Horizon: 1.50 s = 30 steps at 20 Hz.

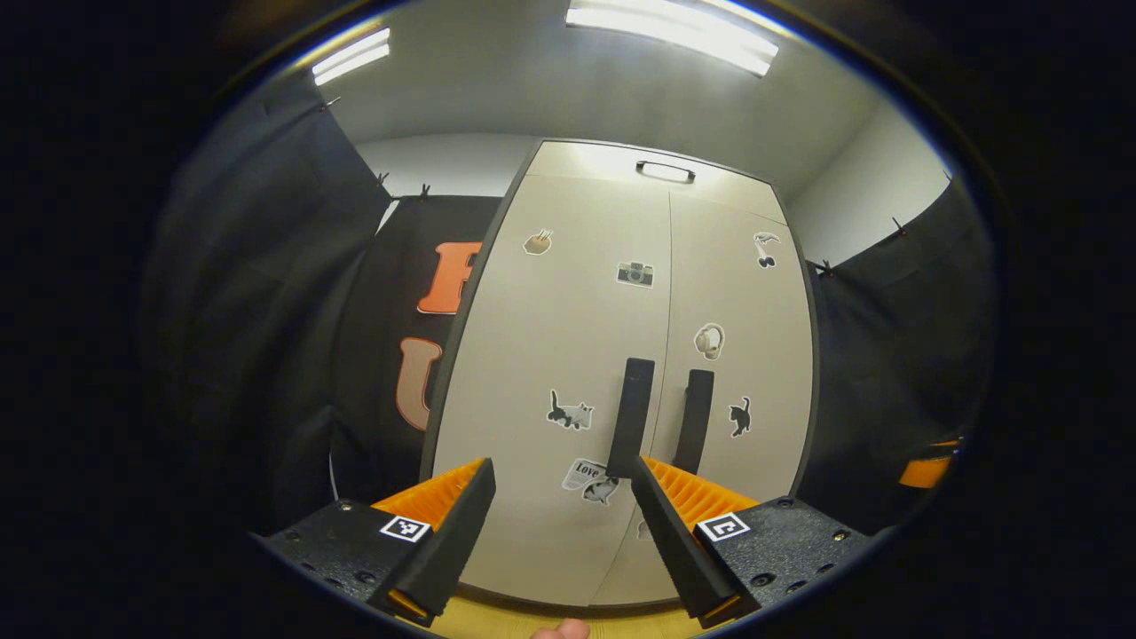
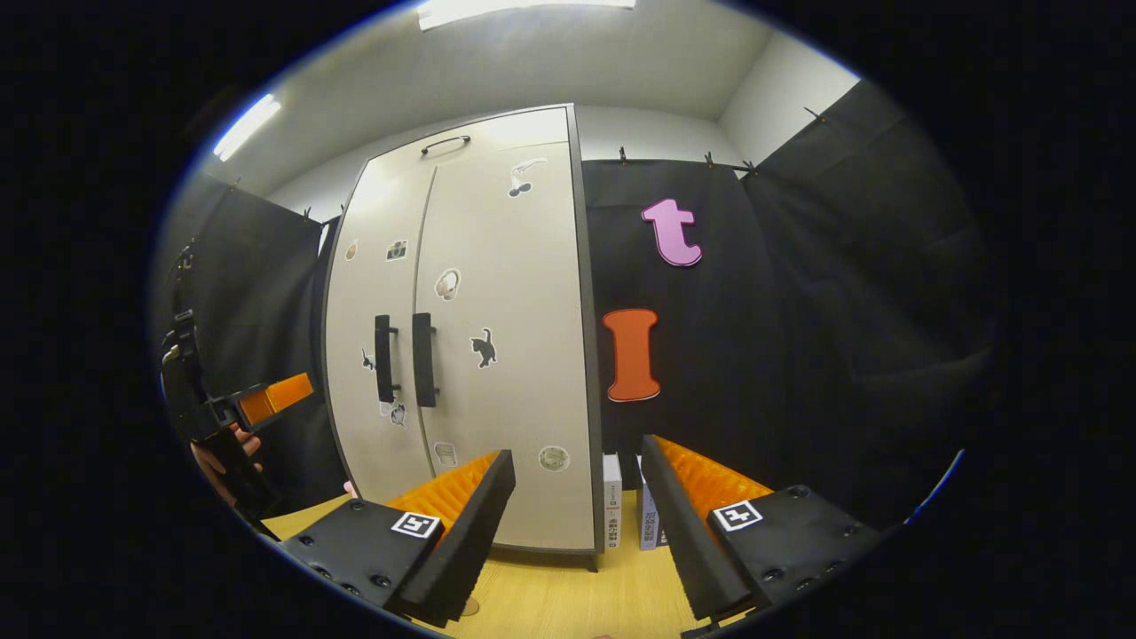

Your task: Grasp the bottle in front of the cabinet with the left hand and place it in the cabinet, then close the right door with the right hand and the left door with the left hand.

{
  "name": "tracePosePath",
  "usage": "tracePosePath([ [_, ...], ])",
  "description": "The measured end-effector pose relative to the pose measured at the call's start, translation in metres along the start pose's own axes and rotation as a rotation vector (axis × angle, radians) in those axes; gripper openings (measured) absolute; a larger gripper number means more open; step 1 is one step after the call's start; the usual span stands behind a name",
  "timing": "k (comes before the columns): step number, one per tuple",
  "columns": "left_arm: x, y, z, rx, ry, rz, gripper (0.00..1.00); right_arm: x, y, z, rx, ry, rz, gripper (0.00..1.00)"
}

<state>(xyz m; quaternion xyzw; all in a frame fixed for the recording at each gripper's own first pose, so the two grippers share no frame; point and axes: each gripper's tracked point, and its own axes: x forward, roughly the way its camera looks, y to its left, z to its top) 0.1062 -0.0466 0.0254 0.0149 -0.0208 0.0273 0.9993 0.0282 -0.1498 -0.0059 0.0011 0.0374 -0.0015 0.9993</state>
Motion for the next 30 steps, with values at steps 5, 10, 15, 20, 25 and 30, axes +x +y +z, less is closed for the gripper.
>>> tracePosePath([
  [5, -0.029, 0.008, -0.007, 0.016, 0.026, 0.049, 0.94, -0.005, 0.013, -0.006, 0.000, 0.009, 0.041, 0.95],
  [10, -0.049, 0.007, -0.009, 0.007, 0.011, 0.096, 0.94, -0.010, 0.020, -0.021, -0.004, 0.023, 0.066, 0.95],
  [15, -0.052, 0.007, 0.001, 0.041, -0.015, 0.092, 0.94, -0.010, 0.021, -0.022, 0.027, 0.017, 0.077, 0.95],
  [20, -0.050, -0.001, -0.002, 0.033, -0.009, 0.065, 0.94, -0.015, 0.017, -0.023, 0.030, 0.009, 0.056, 0.95],
  [25, -0.045, -0.001, -0.003, 0.036, -0.001, 0.053, 0.94, -0.017, 0.009, -0.030, 0.025, 0.025, 0.033, 0.95],
  [30, -0.044, -0.001, -0.007, 0.039, 0.011, 0.054, 0.94, -0.018, 0.011, -0.032, 0.019, 0.031, 0.038, 0.95],
])
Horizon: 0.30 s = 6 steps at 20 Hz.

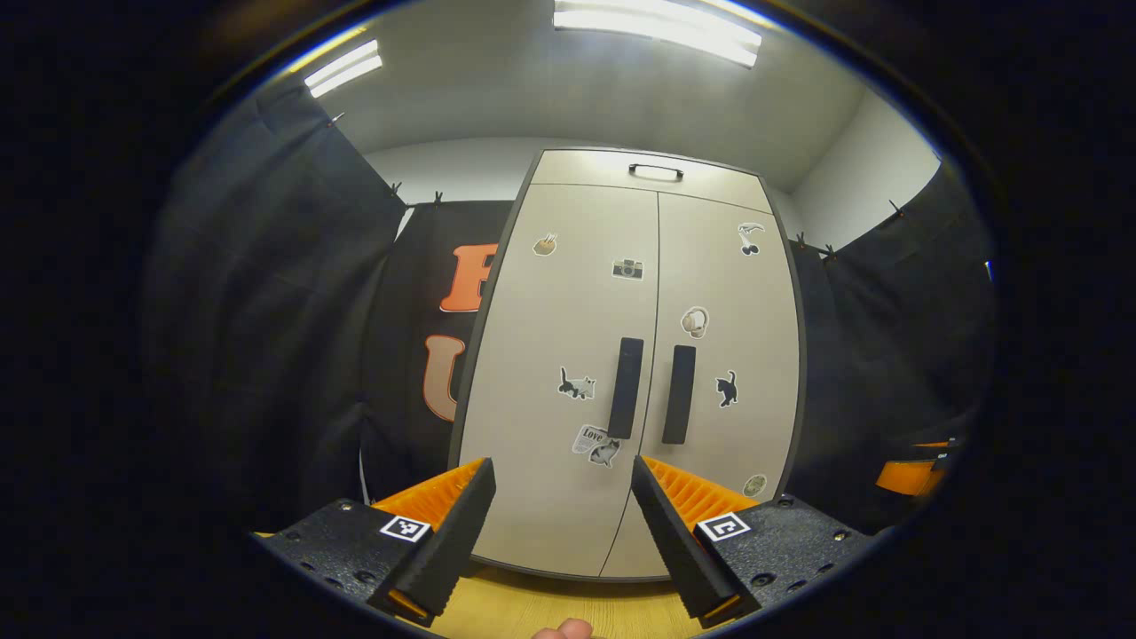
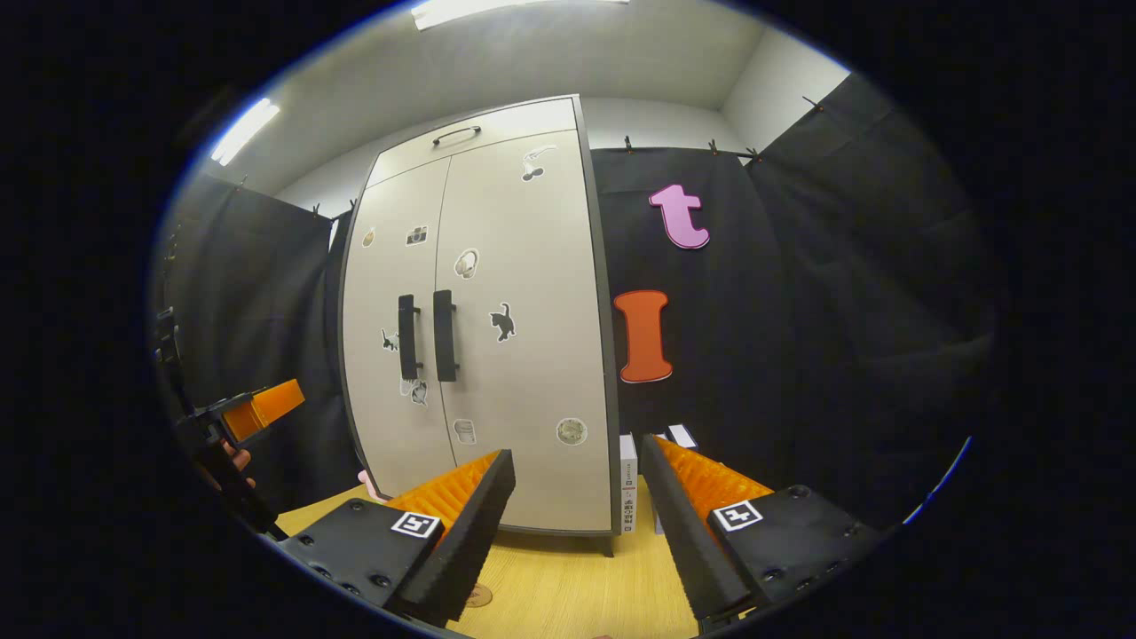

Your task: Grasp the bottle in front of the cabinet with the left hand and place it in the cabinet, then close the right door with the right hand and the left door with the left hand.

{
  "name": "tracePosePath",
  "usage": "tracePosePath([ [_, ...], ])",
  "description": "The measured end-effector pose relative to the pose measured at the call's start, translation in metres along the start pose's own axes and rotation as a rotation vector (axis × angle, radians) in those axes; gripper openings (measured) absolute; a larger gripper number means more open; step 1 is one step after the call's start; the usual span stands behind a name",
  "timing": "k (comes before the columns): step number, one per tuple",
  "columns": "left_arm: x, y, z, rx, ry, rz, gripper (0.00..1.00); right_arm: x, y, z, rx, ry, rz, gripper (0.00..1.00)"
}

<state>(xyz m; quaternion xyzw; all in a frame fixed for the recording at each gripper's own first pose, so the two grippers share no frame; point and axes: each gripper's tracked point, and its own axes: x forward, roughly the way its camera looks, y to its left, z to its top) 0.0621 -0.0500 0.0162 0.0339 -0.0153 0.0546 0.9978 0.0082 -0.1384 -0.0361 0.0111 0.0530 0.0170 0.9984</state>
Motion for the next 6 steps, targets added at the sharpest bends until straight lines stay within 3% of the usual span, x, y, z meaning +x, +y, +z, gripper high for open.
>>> tracePosePath([
  [6, -0.0006, 0.0009, -0.0004, 0.005, -0.002, 0.004, 0.94, -0.0010, 0.0034, 0.0005, 0.001, -0.004, 0.012, 0.95],
])
